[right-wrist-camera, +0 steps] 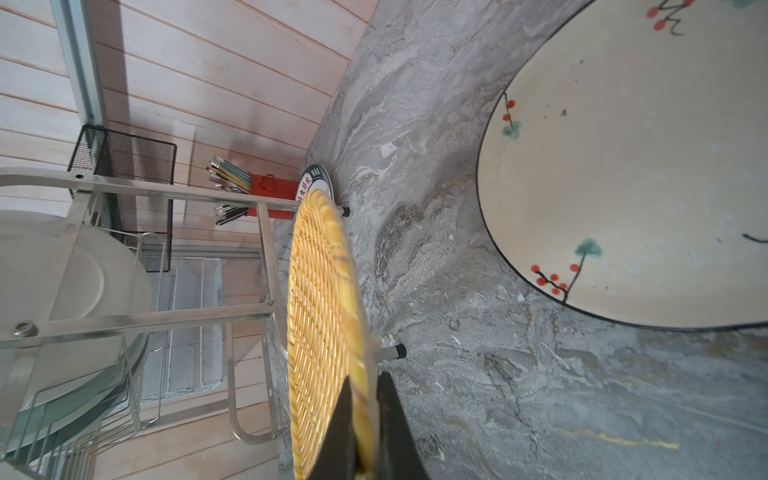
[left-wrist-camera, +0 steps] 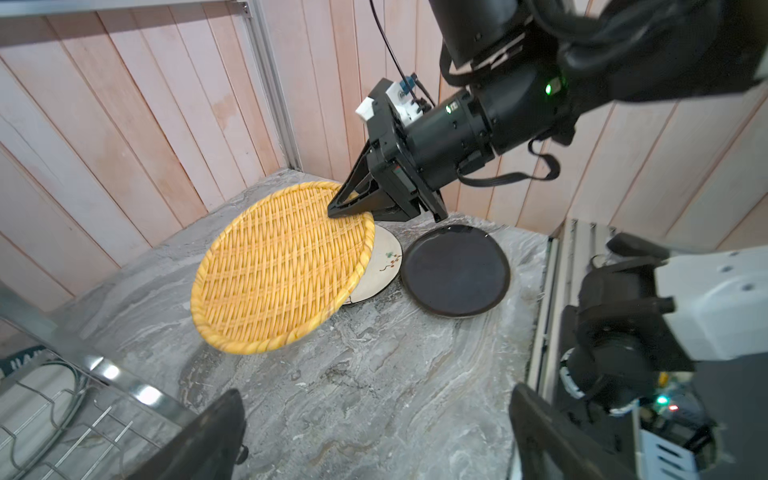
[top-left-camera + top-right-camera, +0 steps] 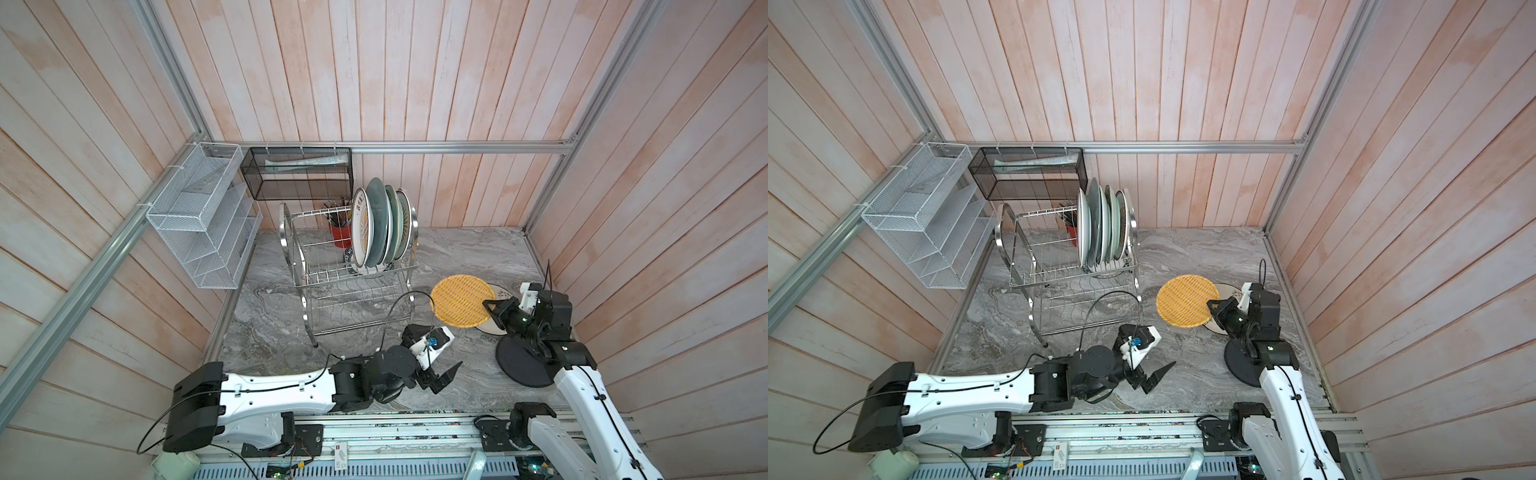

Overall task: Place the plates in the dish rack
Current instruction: 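Hold the mat upright with the right gripper while the left reaches toward it, then grasp the mat's upper rim with the left gripper beside the right gripper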

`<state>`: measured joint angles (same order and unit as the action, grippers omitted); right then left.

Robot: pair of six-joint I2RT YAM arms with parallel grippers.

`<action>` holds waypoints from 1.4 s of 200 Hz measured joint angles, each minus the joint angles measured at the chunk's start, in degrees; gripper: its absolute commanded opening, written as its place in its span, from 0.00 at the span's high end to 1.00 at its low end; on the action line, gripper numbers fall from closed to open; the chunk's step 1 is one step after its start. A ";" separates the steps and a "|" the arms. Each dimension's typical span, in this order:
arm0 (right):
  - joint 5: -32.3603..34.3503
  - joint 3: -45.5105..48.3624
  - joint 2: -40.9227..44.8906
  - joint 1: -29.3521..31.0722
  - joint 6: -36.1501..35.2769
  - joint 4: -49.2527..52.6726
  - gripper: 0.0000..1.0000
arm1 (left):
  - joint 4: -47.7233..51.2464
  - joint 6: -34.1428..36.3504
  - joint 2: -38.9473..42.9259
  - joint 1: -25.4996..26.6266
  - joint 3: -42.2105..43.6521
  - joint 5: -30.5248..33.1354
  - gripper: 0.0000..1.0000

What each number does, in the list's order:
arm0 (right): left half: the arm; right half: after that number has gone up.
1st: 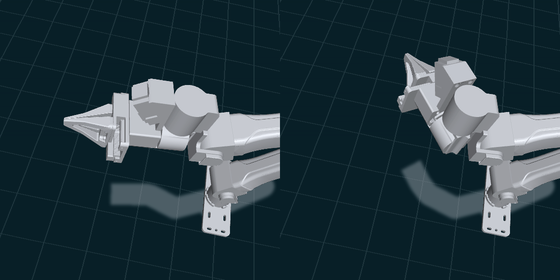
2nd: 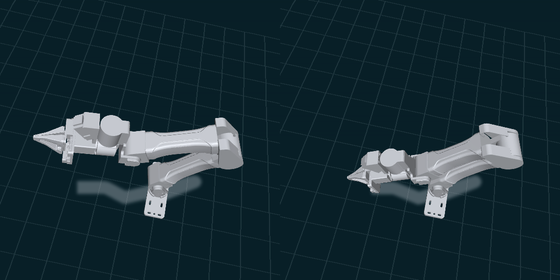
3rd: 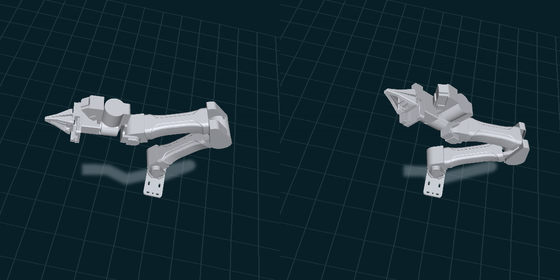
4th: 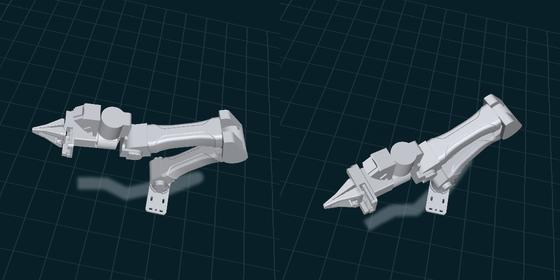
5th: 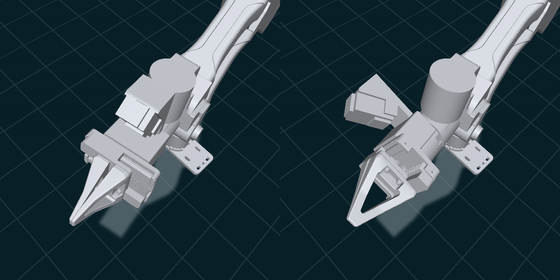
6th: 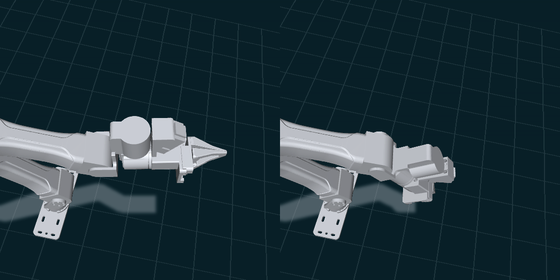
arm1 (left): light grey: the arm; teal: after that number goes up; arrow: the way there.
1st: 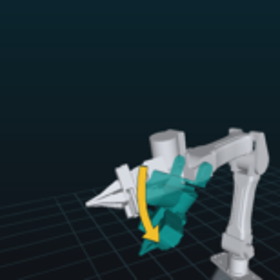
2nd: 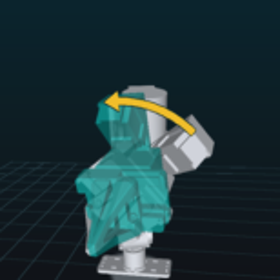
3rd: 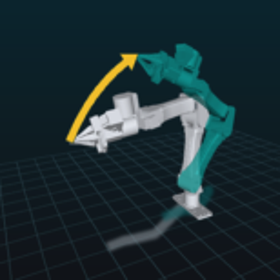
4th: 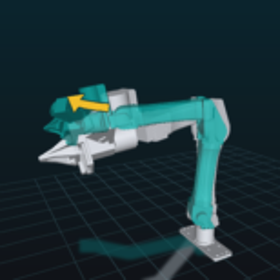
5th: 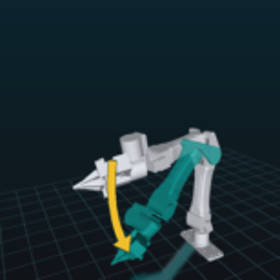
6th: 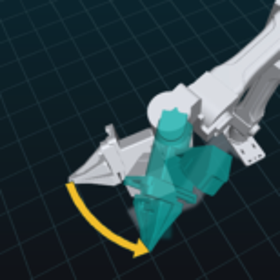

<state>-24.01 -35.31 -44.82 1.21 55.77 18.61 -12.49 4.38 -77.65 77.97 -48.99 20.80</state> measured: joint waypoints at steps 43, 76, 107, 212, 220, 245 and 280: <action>4.50 0.00 2.25 1.97 1.73 4.31 1.00 | -3.91 12.79 -11.76 0.35 -3.98 6.27 0.06; 5.01 0.00 3.50 2.56 2.32 5.64 1.00 | -5.86 20.39 -19.06 0.35 -7.87 10.08 0.18; 5.29 0.00 4.39 2.62 2.29 6.36 1.00 | -7.67 25.16 -22.64 -0.04 -9.18 12.28 0.35; 6.62 0.00 6.05 2.78 1.38 8.96 1.00 | -9.84 29.22 -23.50 -3.74 -9.20 12.20 0.59; 6.62 0.00 6.05 2.78 1.38 8.98 1.00 | -10.05 29.79 -23.80 -3.74 -9.22 12.17 0.60; 6.60 0.00 6.05 2.84 1.40 9.11 1.00 | -10.88 30.64 -24.98 -3.74 -9.42 12.22 0.67; 6.60 0.00 6.05 2.91 1.27 9.46 1.00 | -11.58 31.65 -26.10 -3.74 -10.23 11.98 0.78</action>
<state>-17.41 -35.31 -38.76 4.12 57.04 28.08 -24.08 36.03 -103.74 74.24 -59.22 32.77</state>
